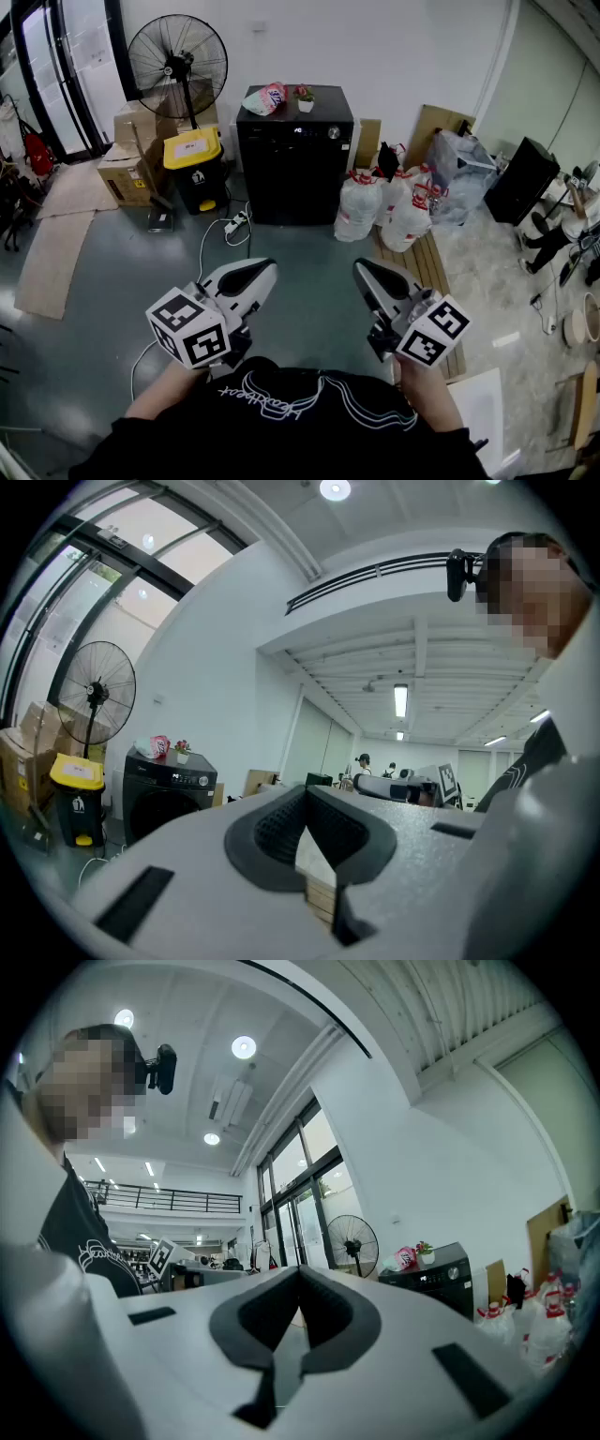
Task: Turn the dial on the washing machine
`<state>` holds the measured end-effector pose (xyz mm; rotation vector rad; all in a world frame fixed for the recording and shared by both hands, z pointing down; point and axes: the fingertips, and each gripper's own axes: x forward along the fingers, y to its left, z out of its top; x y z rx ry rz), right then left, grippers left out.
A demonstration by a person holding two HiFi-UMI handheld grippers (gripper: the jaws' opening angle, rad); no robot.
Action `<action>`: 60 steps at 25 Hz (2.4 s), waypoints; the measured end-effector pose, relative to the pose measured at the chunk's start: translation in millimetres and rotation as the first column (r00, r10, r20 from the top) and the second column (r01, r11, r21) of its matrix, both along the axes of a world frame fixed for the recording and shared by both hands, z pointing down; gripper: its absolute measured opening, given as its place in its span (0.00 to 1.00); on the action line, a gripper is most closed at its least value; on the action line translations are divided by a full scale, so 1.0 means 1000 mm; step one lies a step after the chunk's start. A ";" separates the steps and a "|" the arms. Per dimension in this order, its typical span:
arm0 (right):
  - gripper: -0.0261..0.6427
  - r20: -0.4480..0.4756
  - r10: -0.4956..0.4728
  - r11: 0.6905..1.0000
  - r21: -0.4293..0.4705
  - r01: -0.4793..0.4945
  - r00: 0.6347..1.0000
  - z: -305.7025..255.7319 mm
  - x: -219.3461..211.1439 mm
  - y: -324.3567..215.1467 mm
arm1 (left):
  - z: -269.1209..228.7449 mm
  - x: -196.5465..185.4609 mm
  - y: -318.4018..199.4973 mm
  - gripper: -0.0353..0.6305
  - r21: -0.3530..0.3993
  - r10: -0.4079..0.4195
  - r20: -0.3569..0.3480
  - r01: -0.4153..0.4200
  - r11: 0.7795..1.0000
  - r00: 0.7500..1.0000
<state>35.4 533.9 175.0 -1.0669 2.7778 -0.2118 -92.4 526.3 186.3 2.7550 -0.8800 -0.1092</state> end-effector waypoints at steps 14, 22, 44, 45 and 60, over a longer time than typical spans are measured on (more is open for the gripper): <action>0.04 -0.105 0.067 0.997 -0.017 -0.070 0.992 0.030 0.013 -0.004 | 0.028 0.006 -0.010 0.06 -0.009 -0.023 0.047 0.024 1.000 0.999; 0.32 -0.143 0.134 0.991 0.002 -0.135 0.981 0.041 0.026 -0.006 | 0.049 0.015 -0.016 0.06 -0.047 -0.006 0.049 0.009 0.999 0.999; 0.63 -0.155 0.221 0.975 0.021 -0.221 0.963 0.045 0.041 -0.082 | 0.042 0.021 -0.080 0.06 -0.045 0.027 0.021 -0.026 0.999 0.999; 0.63 -0.158 0.221 0.975 0.019 -0.221 0.962 0.047 0.040 -0.092 | 0.044 0.020 -0.090 0.06 -0.047 0.028 0.020 -0.027 0.999 0.999; 0.62 -0.209 0.267 0.954 -0.079 -0.288 0.941 0.071 0.020 -0.338 | 0.066 -0.001 -0.356 0.06 -0.062 0.036 0.057 -0.032 0.998 0.998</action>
